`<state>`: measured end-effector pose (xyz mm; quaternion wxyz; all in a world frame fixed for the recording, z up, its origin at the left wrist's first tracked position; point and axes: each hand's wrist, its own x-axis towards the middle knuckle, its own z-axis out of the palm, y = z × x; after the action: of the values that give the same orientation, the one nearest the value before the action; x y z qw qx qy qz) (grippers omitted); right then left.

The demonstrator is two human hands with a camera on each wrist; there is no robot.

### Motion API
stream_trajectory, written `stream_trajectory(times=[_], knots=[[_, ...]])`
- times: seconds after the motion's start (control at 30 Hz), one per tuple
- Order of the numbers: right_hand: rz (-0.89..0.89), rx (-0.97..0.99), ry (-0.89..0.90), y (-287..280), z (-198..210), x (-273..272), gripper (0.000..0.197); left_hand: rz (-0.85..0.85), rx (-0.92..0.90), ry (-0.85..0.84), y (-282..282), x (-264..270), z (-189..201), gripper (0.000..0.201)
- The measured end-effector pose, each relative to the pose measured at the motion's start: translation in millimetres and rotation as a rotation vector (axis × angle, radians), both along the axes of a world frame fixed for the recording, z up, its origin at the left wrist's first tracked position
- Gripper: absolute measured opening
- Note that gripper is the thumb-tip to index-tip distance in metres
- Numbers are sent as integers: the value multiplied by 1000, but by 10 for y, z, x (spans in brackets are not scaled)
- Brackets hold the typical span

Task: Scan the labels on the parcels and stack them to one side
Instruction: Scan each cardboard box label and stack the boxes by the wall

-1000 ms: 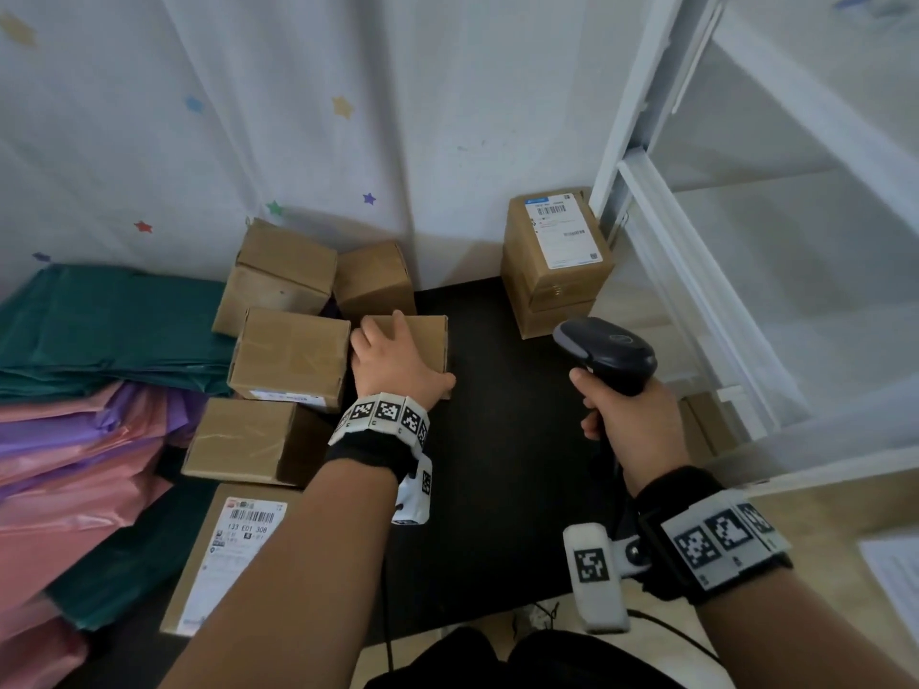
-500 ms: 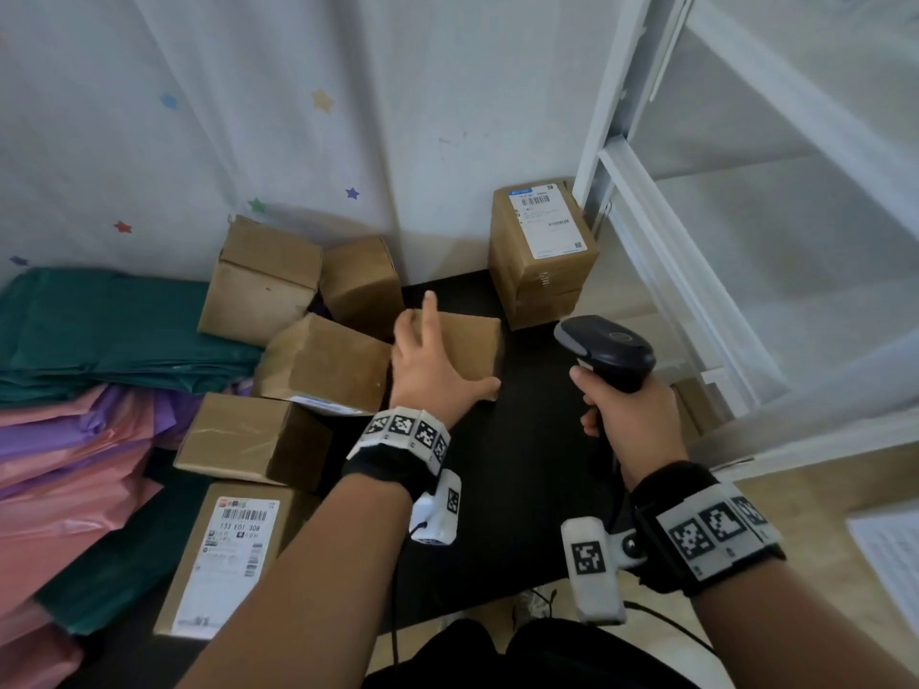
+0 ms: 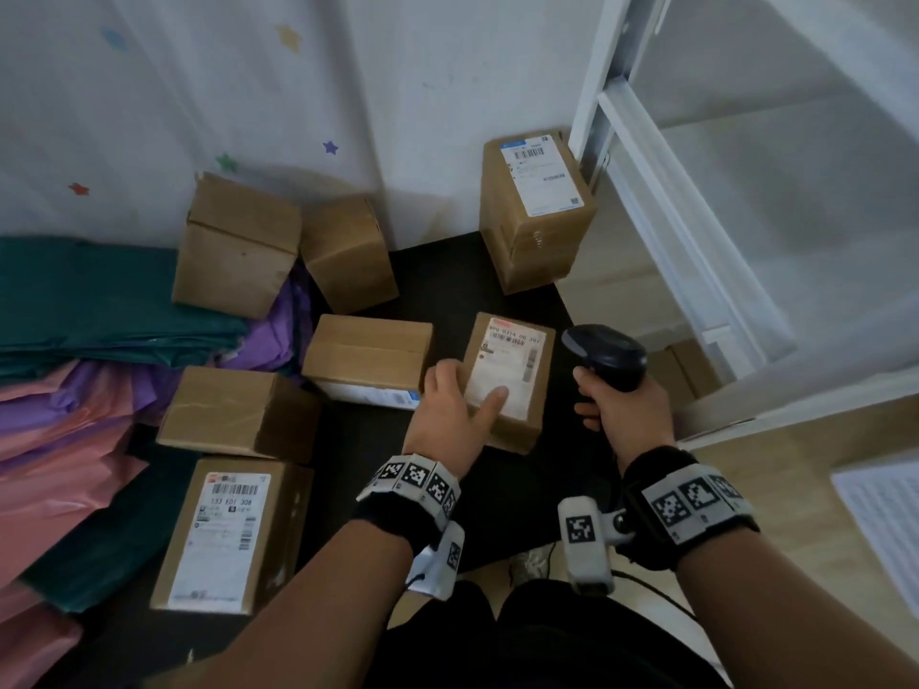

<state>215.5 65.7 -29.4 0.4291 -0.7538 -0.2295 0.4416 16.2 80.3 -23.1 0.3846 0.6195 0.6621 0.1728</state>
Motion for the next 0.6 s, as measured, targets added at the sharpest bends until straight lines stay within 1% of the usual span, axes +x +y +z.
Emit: stream_trajectory(times=[0.03, 0.07, 0.17, 0.2, 0.3, 0.37, 0.43, 0.5, 0.6], knots=[[9, -15, 7, -14, -35, -8, 34, 20, -73, -14, -1, 0, -26, 52], [17, -32, 12, -24, -66, -19, 33, 25, -155, -7, 1, 2, -55, 51], [57, -85, 22, -48, -129, -51, 26, -51, -335, 114, 5, 34, -141, 59], [79, -99, 19, -56, -135, -66, 22, -70, -379, 120, 3, 46, -154, 62], [140, -128, -42, -87, -109, -111, 20, -79, -489, 47, -1, 72, -135, 65], [144, -109, -64, -100, -39, -124, 21, -56, -490, -47, 10, 59, -100, 61], [126, -64, -28, -90, 65, -109, 21, -26, -460, -163, 29, 34, -40, 59], [107, -10, 16, -63, 199, -83, 26, 4, -427, -245, 59, 13, 48, 60], [108, 80, -5, 2, 389, -56, 20, 97, -394, -369, 132, -4, 189, 61]])
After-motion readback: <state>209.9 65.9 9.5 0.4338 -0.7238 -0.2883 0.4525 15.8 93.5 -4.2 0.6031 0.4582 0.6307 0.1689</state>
